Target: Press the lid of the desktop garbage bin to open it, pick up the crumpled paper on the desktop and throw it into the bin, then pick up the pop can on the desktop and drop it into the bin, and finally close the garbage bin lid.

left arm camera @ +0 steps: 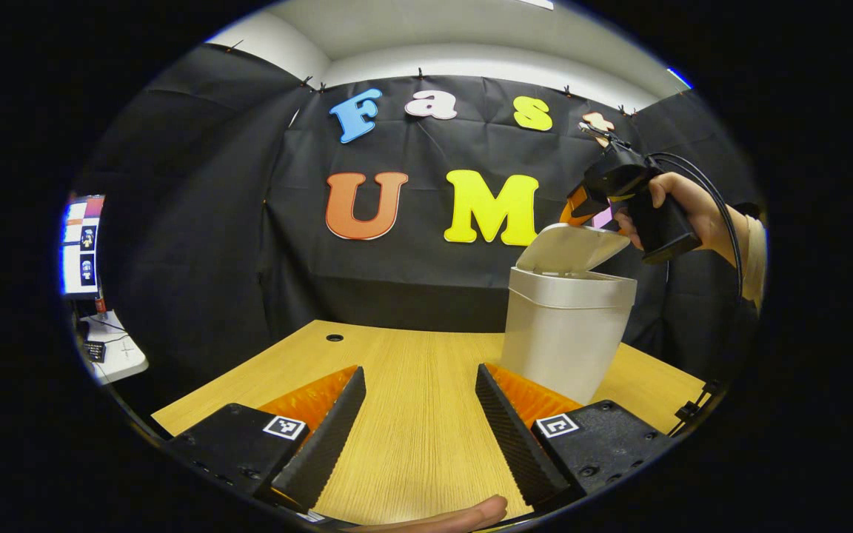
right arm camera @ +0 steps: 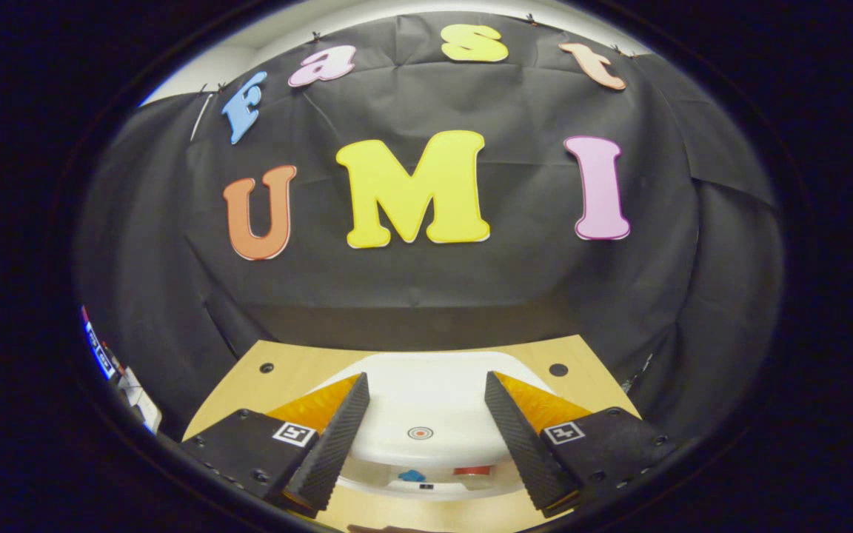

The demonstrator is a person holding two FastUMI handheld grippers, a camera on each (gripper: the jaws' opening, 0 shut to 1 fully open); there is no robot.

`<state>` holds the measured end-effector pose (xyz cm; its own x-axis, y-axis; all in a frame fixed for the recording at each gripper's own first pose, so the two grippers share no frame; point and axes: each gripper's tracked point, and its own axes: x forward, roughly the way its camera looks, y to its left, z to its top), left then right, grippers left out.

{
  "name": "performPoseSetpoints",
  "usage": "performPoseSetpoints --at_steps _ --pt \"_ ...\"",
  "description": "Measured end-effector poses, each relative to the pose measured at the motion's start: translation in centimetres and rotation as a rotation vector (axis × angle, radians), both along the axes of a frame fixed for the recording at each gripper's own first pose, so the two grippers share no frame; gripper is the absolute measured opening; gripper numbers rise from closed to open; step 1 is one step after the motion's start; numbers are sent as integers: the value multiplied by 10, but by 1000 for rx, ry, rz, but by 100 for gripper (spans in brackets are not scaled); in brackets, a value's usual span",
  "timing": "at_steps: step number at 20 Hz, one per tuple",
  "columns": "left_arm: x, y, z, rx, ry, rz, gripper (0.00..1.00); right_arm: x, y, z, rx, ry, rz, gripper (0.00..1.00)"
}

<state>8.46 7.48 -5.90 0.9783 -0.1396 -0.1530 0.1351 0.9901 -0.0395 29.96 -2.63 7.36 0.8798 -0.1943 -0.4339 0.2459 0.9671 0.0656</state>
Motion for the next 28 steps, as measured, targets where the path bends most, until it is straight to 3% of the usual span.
performPoseSetpoints --at_steps 4,7,14,19,28 --pt "4 0 -10 -9 36 7 97 -7 0 -30 39 70 -19 96" --pt "4 -3 -5 3 31 2 97 -12 3 -52 2 124 -25 96" --pt "-7 -22 -2 5 15 -40 97 -39 5 -49 -10 92 -12 96" --pt "-17 -38 4 23 8 -71 97 -39 8 -48 -3 49 31 96" --pt "-31 -49 24 14 -57 -78 96 -38 1 -54 -31 -34 -3 99"
